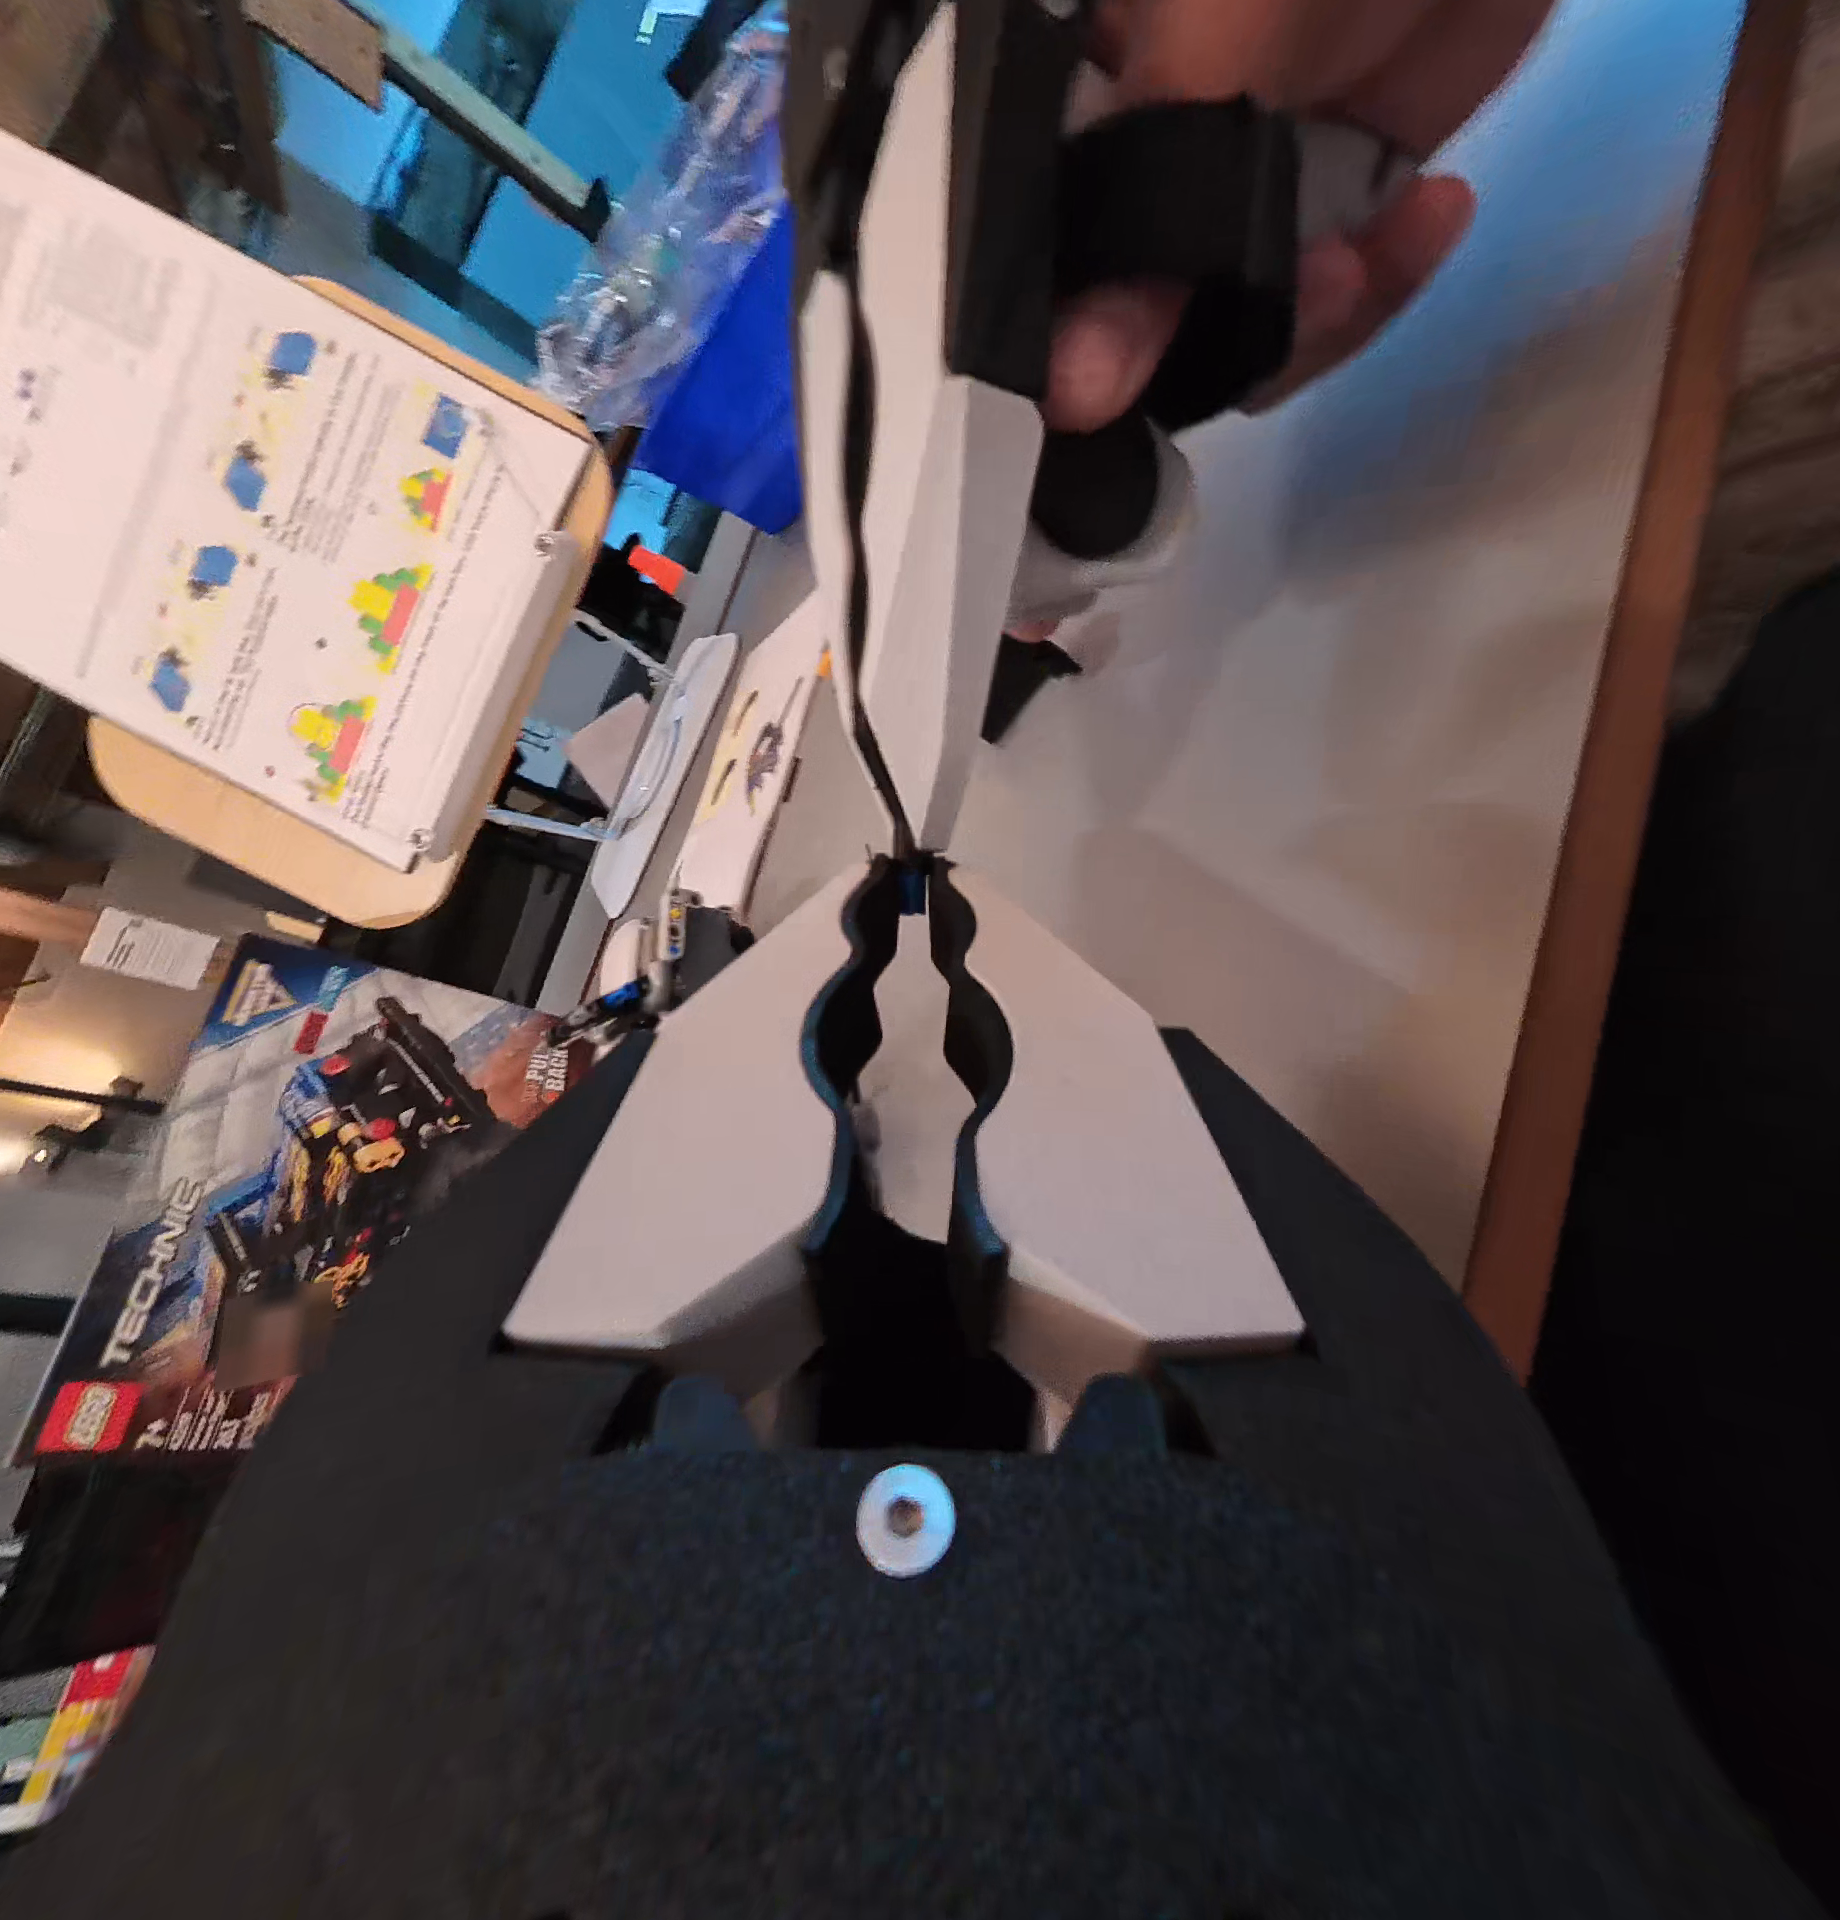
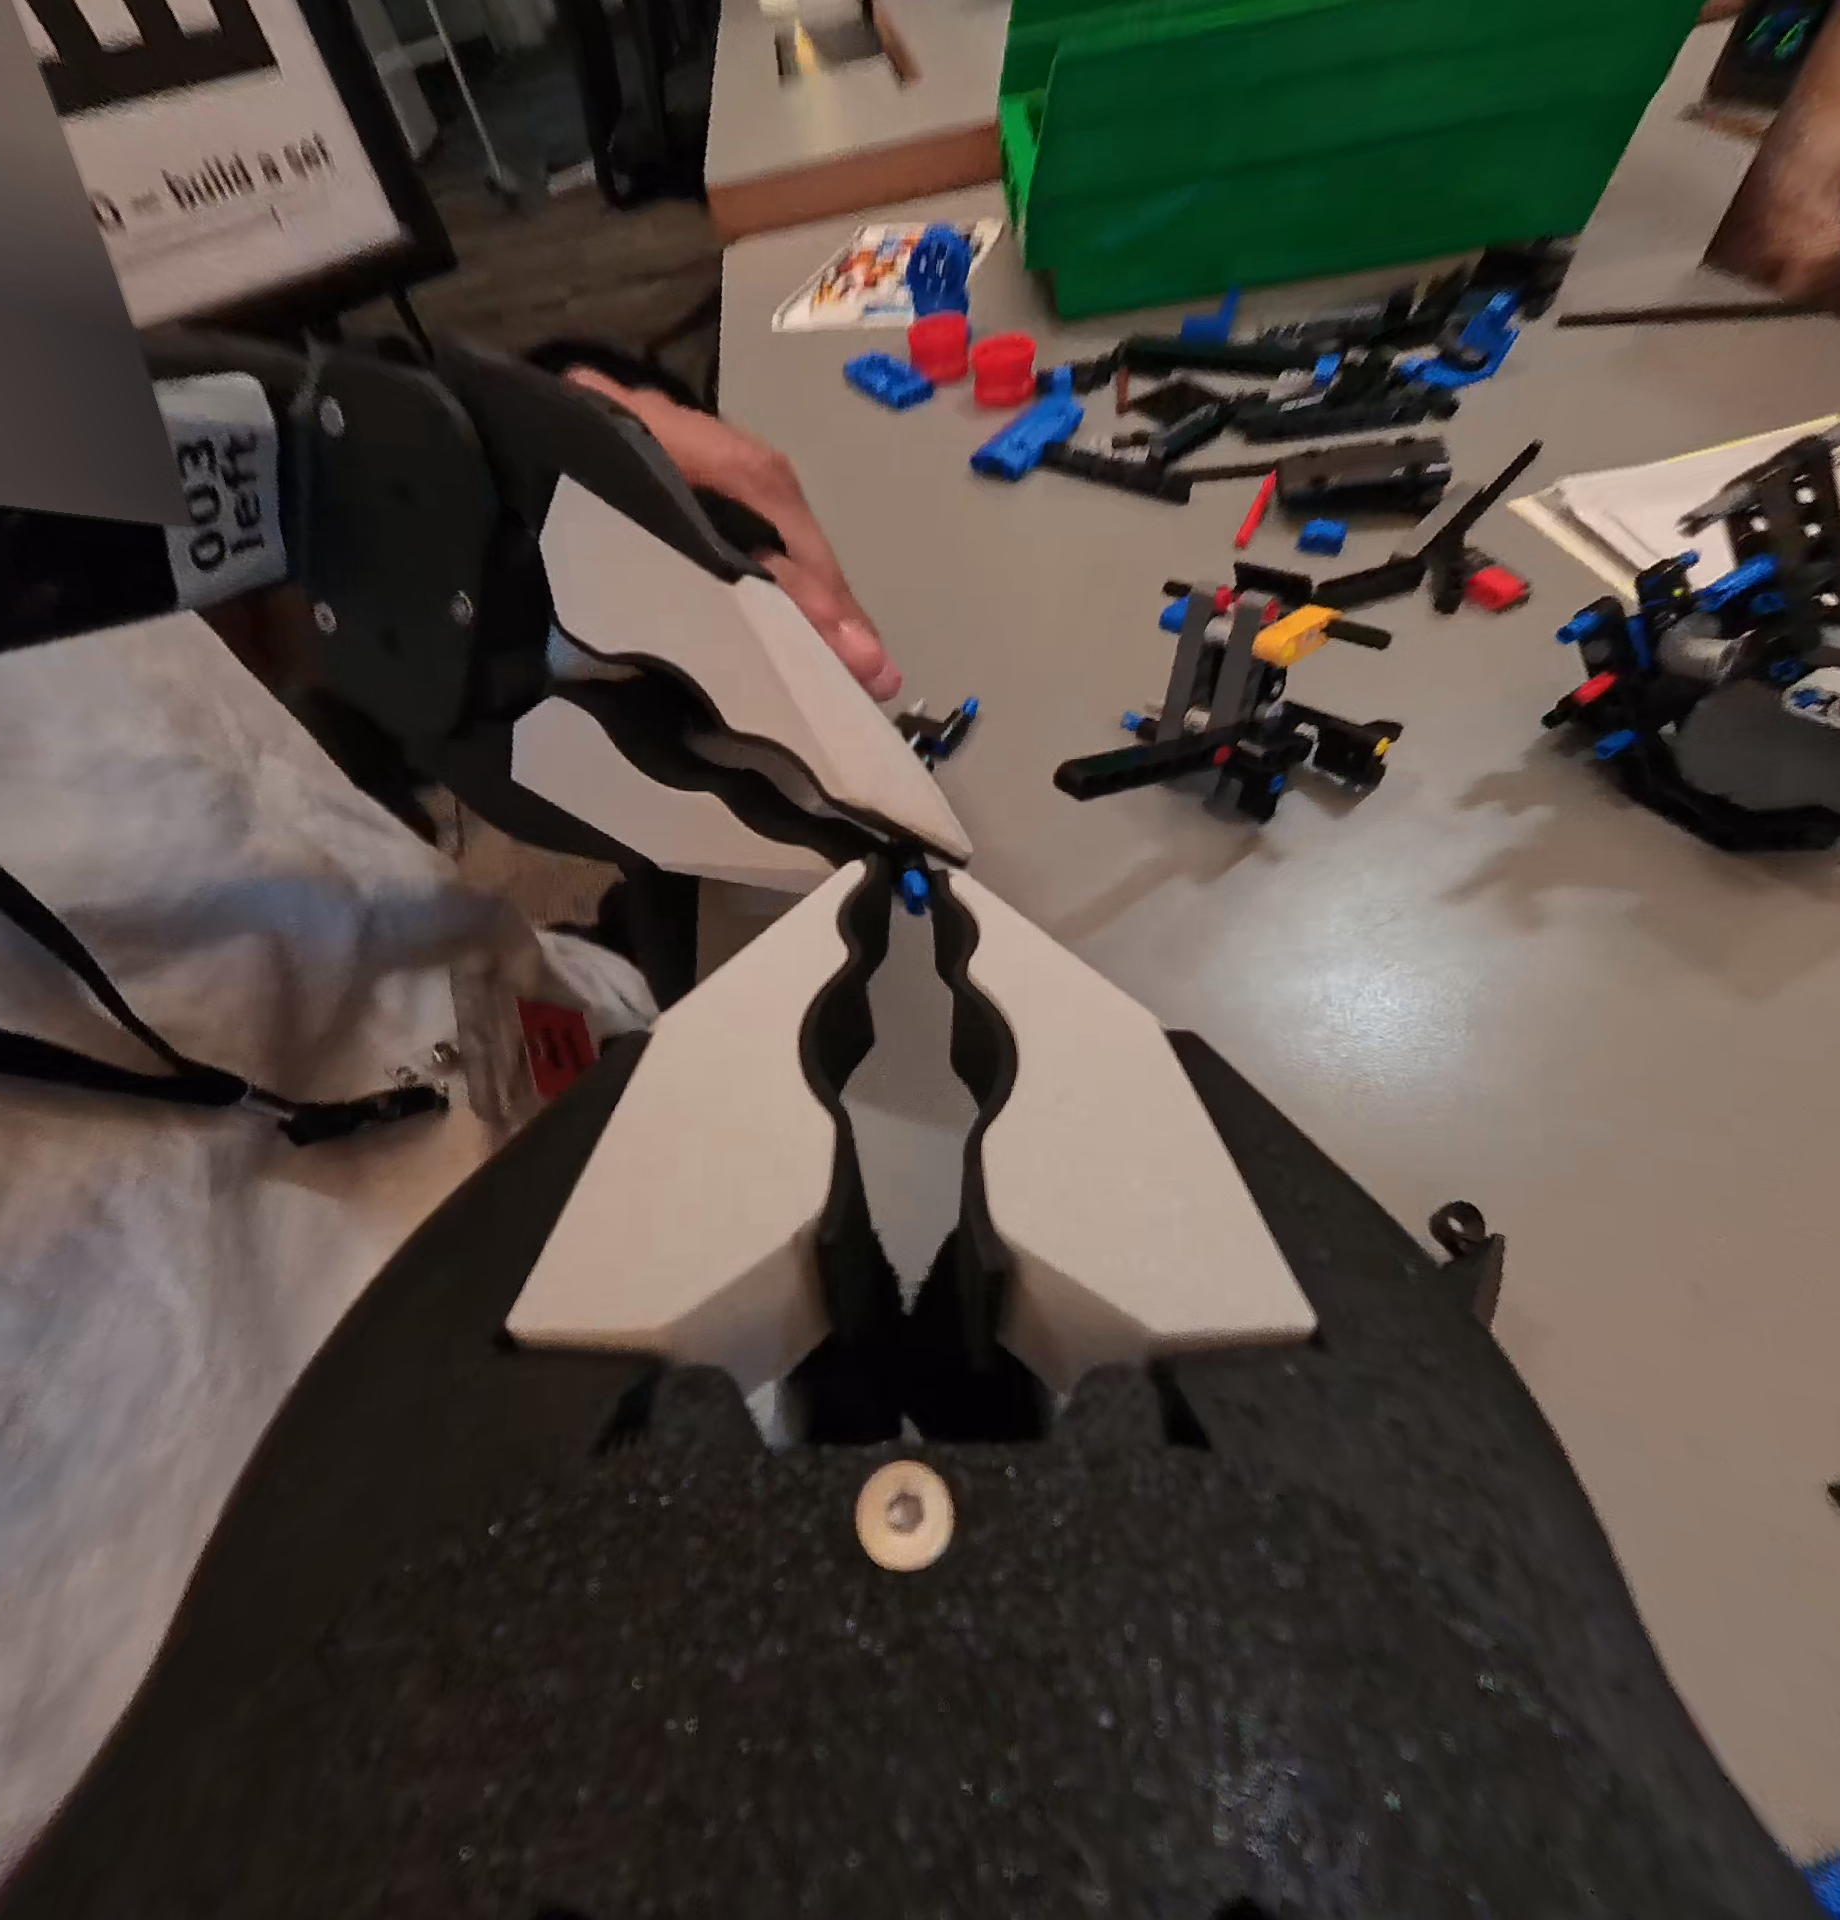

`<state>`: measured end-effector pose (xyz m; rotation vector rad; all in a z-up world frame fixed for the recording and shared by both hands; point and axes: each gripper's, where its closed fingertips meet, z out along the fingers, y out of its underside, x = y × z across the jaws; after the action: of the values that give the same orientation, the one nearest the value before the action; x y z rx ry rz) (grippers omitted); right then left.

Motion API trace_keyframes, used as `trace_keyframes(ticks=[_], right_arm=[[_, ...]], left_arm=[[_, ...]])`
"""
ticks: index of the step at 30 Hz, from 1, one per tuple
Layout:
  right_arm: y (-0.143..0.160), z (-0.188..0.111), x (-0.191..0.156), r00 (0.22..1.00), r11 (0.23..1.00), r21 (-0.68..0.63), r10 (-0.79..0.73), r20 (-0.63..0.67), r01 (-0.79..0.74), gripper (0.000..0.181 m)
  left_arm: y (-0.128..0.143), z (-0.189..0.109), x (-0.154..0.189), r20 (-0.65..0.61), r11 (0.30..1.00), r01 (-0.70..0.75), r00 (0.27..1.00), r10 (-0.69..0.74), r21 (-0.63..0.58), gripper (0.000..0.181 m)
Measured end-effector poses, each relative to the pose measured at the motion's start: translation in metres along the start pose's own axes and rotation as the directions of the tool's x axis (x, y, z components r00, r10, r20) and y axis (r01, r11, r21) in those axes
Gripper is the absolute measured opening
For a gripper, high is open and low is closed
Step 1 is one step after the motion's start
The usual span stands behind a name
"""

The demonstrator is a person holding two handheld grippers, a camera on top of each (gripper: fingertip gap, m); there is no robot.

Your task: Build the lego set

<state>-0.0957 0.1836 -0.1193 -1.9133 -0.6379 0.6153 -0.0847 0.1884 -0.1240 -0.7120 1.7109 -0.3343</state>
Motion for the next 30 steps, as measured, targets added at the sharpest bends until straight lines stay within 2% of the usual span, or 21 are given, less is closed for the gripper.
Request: trace_keyframes(ticks=[5,9,11,16,21,26,30], right_arm=[[-0.011,-0.004,-0.001,0.998,0.987,0.144,0.067,0.009,-0.068,0.006],[-0.014,-0.006,-0.002,0.994,0.979,0.17,0.106,0.038,-0.111,0.006],[-0.013,-0.005,-0.002,0.995,0.982,0.164,0.092,0.025,-0.095,0.005],[-0.012,-0.004,-0.004,0.986,0.972,0.18,0.138,0.09,-0.153,0.005],[-0.009,0.002,0.0,0.983,0.97,0.169,0.166,0.077,-0.177,0.005],[-0.01,0.004,0.001,0.98,0.966,0.17,0.182,0.078,-0.193,0.006],[-0.009,0.003,0.002,0.981,0.966,0.171,0.182,0.071,-0.192,0.006]], left_arm=[[-0.007,-0.002,-0.01,0.053,0.999,0.033,0.998,-0.034,0.03,0.003],[-0.01,-0.002,-0.012,0.08,0.999,0.02,0.997,-0.024,0.04,0.003],[-0.009,-0.003,-0.012,0.077,0.999,0.003,0.997,-0.006,0.039,0.004],[-0.006,-0.008,-0.01,0.07,0.997,-0.025,0.997,0.02,0.068,0.003],[0.002,-0.005,-0.008,0.064,0.999,-0.027,0.998,0.026,0.023,0.002],[0.002,-0.003,-0.006,0.082,0.995,-0.099,0.992,0.099,-0.01,0.002],[0.001,-0.002,-0.006,0.084,0.999,-0.05,0.995,0.051,-0.006,0.002]])
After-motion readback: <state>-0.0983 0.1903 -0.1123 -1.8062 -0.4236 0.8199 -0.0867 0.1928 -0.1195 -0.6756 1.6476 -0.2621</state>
